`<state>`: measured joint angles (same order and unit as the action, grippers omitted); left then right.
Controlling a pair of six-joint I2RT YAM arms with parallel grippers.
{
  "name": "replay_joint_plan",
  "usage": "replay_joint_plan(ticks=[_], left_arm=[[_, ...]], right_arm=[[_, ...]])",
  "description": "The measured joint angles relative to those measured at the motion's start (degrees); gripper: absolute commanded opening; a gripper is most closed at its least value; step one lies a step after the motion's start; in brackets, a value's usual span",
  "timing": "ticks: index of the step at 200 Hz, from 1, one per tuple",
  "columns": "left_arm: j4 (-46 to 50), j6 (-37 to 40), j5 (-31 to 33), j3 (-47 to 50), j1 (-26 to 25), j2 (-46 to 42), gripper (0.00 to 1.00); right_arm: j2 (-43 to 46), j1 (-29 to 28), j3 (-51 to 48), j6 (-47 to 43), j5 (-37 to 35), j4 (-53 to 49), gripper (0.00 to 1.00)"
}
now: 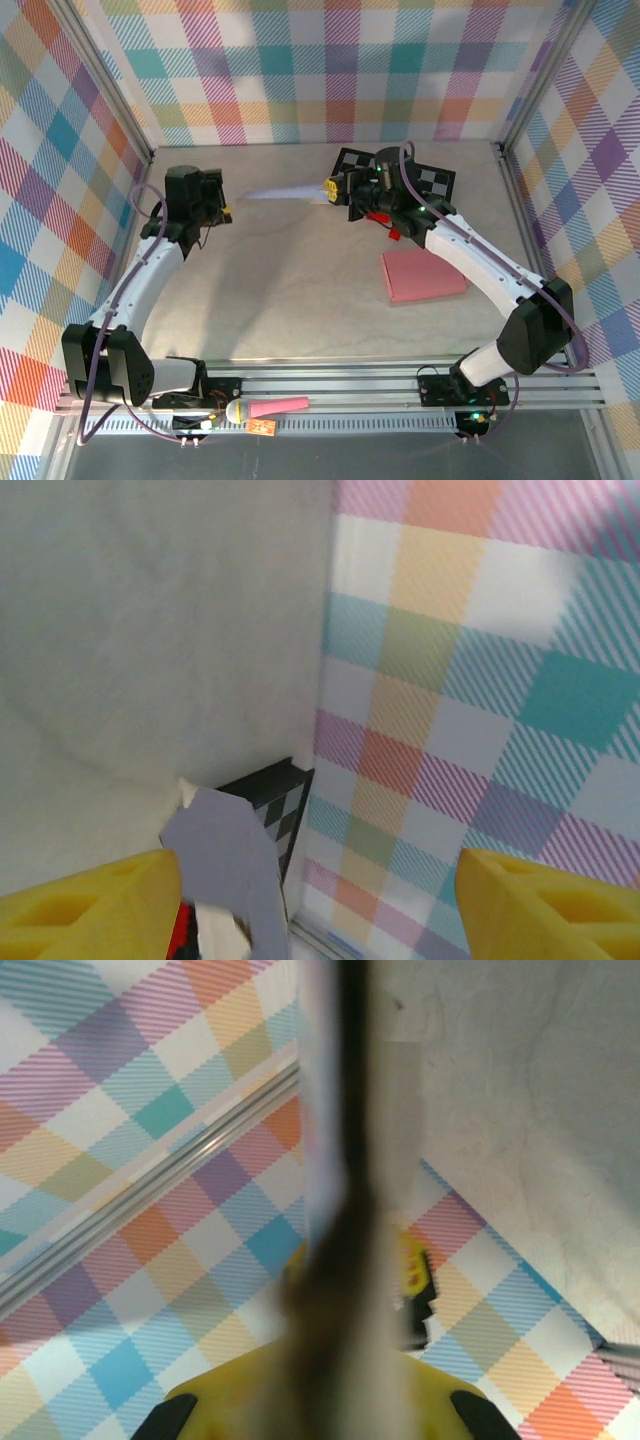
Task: Fold the paper box
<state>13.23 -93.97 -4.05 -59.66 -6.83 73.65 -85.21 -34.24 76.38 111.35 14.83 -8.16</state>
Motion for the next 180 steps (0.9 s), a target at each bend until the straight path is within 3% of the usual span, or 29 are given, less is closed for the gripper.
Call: replay_joint_plan(ticks=[13,36,84,105,126,147,168,180], left_arm=[[0.11,-3.43,-1.81,2.56,0.46,-0.24,0.8],[-0.35,-9.31,-4.13,3.48,0.61,0.02,0.81],[-4.63,-18.84,-5.9,3.5,0.48,0.07,0.73],[-6.1,-18.86,-6.58,3.61,0.48,0.61,0.58],[-7.15,-18.86,-6.51,4.39,0.48,0.98,0.33],[-7.61,-18.86,-6.23,4.79,0.48,0.98,0.0],[-8.04,-18.86,-5.81,4.79,0.48,0.98,0.0],[-8.04,-18.86,-5.29,4.79,0.48,0.87,0.0]], right_arm=[[-0.04,0.63,0.0,-0.02,2.21,0.79,0.0],[-0.15,0.92,0.0,-0.2,5.03,1.68,0.0],[-0.22,1.29,-0.63,0.26,8.28,4.92,0.0],[-0.22,1.81,-1.29,0.55,9.55,5.88,0.0],[-0.24,3.02,-1.57,0.72,11.17,6.03,0.0],[-0.22,4.42,-1.9,0.7,12.72,6.14,0.0],[-0.22,5.42,-2.93,0.68,14.47,6.91,0.0],[-0.24,5.62,-3.34,0.59,15.15,6.88,0.23]])
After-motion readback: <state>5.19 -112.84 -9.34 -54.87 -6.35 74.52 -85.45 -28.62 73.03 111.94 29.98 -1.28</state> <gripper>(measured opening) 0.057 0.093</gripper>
